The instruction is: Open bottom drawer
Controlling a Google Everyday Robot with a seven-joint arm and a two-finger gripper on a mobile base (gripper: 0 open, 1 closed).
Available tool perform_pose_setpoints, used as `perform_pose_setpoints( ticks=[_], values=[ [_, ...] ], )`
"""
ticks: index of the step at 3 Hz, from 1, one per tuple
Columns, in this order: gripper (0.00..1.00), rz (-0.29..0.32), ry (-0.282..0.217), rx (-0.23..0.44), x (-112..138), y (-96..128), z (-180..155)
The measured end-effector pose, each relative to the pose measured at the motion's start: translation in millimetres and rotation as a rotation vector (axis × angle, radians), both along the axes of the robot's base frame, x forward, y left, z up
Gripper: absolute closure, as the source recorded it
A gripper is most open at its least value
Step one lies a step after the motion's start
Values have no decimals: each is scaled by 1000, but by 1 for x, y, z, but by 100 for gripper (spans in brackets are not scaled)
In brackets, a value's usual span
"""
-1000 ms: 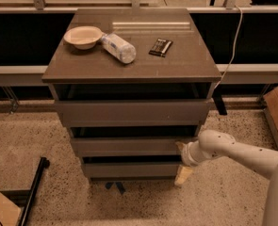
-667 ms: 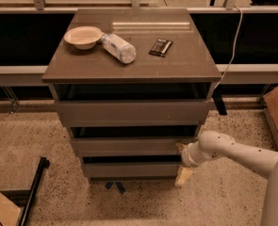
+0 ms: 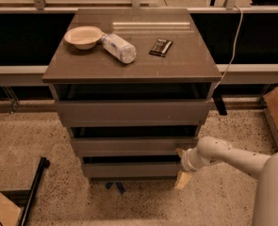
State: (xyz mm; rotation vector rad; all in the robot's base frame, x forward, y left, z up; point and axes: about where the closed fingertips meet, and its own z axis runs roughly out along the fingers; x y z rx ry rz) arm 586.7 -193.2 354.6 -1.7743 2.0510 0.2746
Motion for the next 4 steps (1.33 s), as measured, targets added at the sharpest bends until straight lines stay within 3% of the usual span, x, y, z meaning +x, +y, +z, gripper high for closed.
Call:
perform_pose_setpoints(
  ticks=[2, 4],
  values=[
    [0, -34, 100, 50, 1, -8, -67],
    [0, -72, 163, 77, 1, -15, -107]
  ],
)
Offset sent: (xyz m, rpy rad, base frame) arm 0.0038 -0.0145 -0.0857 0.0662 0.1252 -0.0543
